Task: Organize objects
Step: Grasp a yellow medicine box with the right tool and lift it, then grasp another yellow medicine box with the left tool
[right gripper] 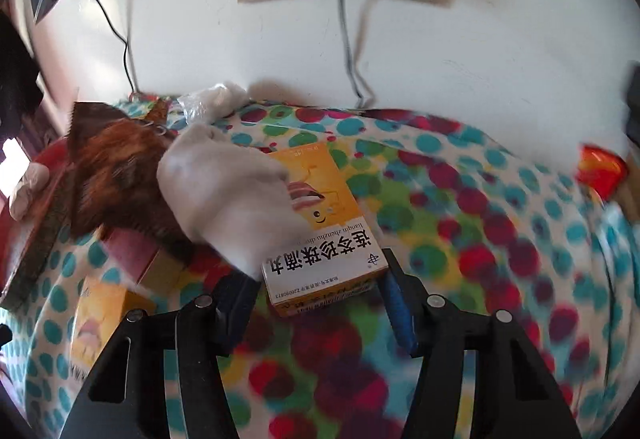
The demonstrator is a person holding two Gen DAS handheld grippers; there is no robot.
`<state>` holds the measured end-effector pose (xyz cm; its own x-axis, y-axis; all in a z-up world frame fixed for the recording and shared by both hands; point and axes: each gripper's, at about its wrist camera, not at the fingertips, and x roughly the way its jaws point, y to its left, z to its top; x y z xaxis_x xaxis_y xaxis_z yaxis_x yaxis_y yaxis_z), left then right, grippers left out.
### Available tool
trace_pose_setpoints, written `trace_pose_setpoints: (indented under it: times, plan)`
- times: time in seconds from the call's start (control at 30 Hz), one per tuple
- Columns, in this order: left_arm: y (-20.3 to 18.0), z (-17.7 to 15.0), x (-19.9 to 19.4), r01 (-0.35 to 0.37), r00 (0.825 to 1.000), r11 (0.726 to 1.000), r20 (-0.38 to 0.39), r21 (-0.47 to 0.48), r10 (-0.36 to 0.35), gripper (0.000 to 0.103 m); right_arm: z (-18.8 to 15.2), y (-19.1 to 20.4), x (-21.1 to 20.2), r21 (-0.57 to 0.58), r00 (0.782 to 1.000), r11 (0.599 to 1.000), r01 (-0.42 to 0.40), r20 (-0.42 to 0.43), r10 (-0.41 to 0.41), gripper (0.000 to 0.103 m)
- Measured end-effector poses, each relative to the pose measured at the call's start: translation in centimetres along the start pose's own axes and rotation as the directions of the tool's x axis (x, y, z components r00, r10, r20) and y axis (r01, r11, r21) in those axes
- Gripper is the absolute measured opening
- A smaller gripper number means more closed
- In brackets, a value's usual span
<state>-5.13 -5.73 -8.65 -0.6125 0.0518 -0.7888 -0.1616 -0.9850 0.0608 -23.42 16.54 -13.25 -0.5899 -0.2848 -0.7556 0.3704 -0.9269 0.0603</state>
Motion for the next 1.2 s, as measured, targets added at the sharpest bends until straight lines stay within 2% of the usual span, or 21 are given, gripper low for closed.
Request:
trace_pose_setpoints:
  times: [0.07, 0.27, 0.33, 0.43, 0.5, 0.7, 0.87, 1.0, 1.03, 1.1, 1.2]
  plan:
    - [-1.2, 1.1, -0.2, 0.039, 0.999, 0.999, 0.008, -0.013, -0.039, 0.054, -1.3, -0.4, -1.9, 0.029, 0.999, 0.999, 0.026, 0.031, -0.027, 0.054]
    - [-5.0, 4.2, 0.4, 0.142, 0.99, 0.987, -0.009, -0.072, -0.143, 0.058, -5.1, -1.6, -5.4, 0.101, 0.999, 0.994, 0.035, 0.032, -0.038, 0.053]
    - [-6.0, 5.1, 1.4, 0.156, 0.986, 0.98, -0.045, -0.12, -0.162, 0.058, -5.8, -1.8, -5.6, 0.101, 0.999, 0.994, 0.031, 0.029, -0.034, 0.053]
    - [-7.1, 5.9, 2.9, 0.139, 0.983, 0.976, -0.097, -0.166, -0.156, 0.058, -6.1, -2.4, -5.6, 0.124, 1.0, 0.992, 0.013, 0.024, -0.017, 0.053]
    - [-8.1, 6.3, 3.8, 0.112, 0.983, 0.98, -0.123, -0.165, -0.133, 0.058, -6.2, -2.6, -5.6, 0.138, 0.999, 0.99, 0.021, 0.031, -0.026, 0.053]
    - [-10.1, 6.8, 6.3, 0.05, 0.985, 0.982, -0.152, -0.184, -0.079, 0.058, -6.2, -1.7, -4.4, 0.094, 0.999, 0.995, 0.034, -0.029, -0.031, 0.054]
    - [-10.4, 6.7, 8.0, -0.026, 0.991, 0.976, -0.131, -0.218, -0.003, 0.06, -6.3, -0.8, -4.2, 0.049, 0.997, 0.997, 0.059, -0.043, -0.057, 0.056]
    - [-10.1, 5.9, 10.0, -0.105, 0.985, 0.975, -0.155, -0.196, 0.075, 0.06, -6.3, -0.6, -4.2, 0.035, 0.997, 0.997, 0.062, -0.047, -0.06, 0.058]
    - [-10.0, 5.6, 10.1, -0.109, 0.987, 0.975, -0.14, -0.196, 0.082, 0.062, -6.3, -0.7, -4.2, 0.037, 0.997, 0.998, 0.06, -0.047, -0.058, 0.058]
    - [-9.5, 5.1, 10.1, -0.124, 0.989, 0.972, -0.104, -0.201, 0.105, 0.064, -6.3, -0.5, -4.0, 0.024, 0.997, 0.998, 0.052, -0.053, -0.051, 0.065]
    - [-8.9, 4.7, 10.2, -0.107, 0.993, 0.971, -0.066, -0.215, 0.095, 0.07, -6.3, 0.7, -3.6, -0.031, 0.994, 0.996, 0.078, -0.069, -0.08, 0.074]
